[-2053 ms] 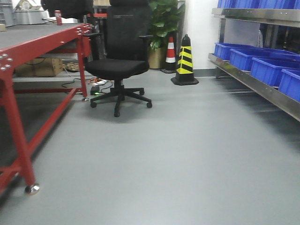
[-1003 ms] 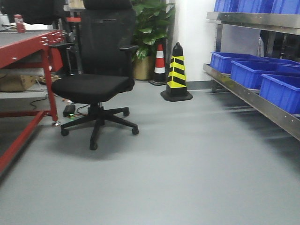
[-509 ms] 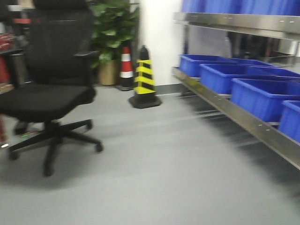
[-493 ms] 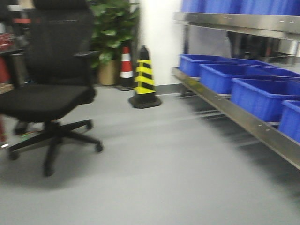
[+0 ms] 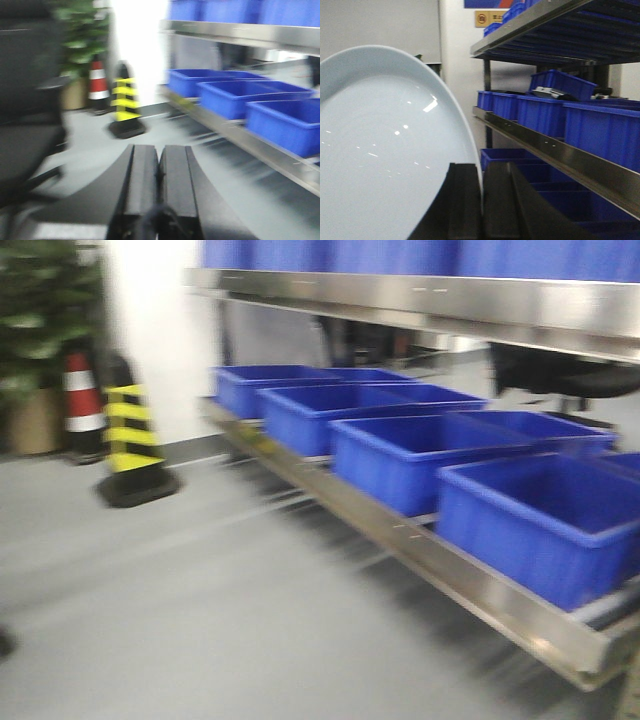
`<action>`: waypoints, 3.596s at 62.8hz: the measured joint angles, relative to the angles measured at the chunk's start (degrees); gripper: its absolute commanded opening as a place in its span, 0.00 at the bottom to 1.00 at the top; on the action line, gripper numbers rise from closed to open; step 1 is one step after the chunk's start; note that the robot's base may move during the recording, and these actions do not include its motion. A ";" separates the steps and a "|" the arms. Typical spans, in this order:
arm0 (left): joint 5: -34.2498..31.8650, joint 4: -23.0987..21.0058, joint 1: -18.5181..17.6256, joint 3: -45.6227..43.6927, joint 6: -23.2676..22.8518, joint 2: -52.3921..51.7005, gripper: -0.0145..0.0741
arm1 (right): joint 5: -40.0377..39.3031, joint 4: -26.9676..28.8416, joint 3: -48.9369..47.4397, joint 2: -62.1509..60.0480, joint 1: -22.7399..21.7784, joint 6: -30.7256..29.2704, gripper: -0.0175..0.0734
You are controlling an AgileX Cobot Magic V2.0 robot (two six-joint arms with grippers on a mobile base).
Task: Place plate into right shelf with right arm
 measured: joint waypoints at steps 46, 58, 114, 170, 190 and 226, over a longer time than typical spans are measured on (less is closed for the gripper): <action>0.00 0.00 0.00 0.00 0.00 0.00 0.11 | 0.00 0.00 0.00 0.00 0.00 0.00 0.25; 0.00 0.00 0.00 0.00 0.00 0.00 0.11 | 0.00 0.00 0.00 0.00 0.00 0.00 0.25; 0.00 0.00 0.00 0.00 0.00 0.00 0.11 | 0.00 0.00 0.00 0.00 0.00 0.00 0.25; 0.00 0.00 0.00 0.00 0.00 0.00 0.11 | 0.34 1.13 -10.43 9.53 0.00 0.21 0.25; 0.00 0.00 0.00 0.00 0.00 0.00 0.11 | 3.11 1.15 -34.60 34.12 0.00 0.34 0.25; 0.00 0.00 0.00 0.00 0.00 0.00 0.11 | 9.79 0.50 -55.45 69.33 7.80 -4.18 0.25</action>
